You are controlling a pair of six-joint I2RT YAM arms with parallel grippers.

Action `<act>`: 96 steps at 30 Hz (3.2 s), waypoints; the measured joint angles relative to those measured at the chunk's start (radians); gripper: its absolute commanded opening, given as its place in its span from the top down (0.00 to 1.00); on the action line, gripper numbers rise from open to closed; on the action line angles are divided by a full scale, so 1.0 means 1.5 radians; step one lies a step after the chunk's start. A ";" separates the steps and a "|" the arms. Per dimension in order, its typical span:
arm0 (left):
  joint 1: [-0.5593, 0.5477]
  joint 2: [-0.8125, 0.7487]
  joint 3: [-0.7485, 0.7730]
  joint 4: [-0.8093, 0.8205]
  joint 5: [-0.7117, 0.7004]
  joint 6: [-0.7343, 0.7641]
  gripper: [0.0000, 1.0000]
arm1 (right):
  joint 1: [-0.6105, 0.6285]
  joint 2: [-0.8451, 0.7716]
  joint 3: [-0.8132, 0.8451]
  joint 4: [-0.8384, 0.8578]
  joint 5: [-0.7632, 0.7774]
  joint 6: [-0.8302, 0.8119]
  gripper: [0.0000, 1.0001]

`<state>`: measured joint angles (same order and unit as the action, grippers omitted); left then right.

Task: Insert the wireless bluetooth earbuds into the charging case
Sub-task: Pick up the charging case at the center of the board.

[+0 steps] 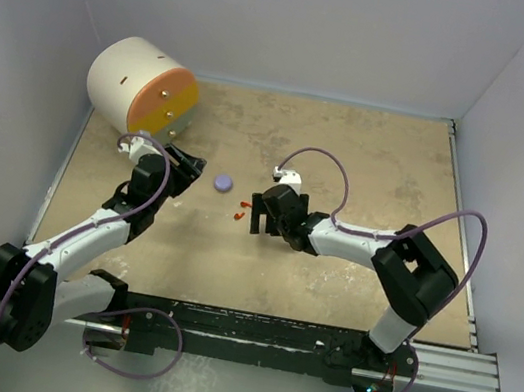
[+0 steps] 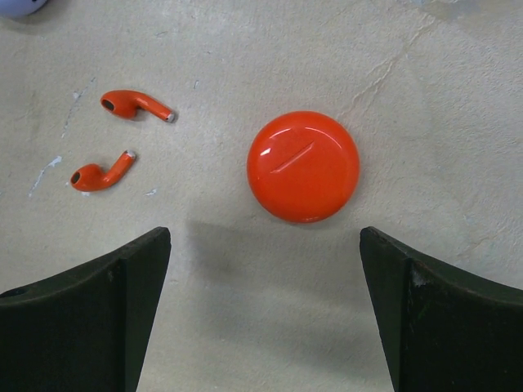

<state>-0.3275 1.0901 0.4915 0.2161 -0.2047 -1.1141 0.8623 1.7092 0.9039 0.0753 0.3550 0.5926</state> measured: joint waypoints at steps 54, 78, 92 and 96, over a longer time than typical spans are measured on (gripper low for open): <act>0.000 0.008 0.000 0.002 0.002 0.000 0.41 | -0.043 0.057 0.030 0.050 -0.022 -0.174 0.34; 0.000 0.014 0.000 0.036 0.039 0.000 0.44 | -0.043 0.060 0.034 0.059 -0.035 -0.197 0.86; -0.001 0.047 -0.035 0.232 0.117 -0.037 0.47 | -0.049 -0.084 0.000 0.262 -0.116 -0.275 0.92; -0.004 0.047 -0.045 0.285 0.117 -0.047 0.48 | -0.052 -0.084 -0.014 0.318 -0.164 -0.284 0.92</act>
<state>-0.3332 1.1603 0.4240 0.6437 -0.0296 -1.1839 0.7849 1.5833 0.8833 0.5529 0.1093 0.1665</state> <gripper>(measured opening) 0.532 0.539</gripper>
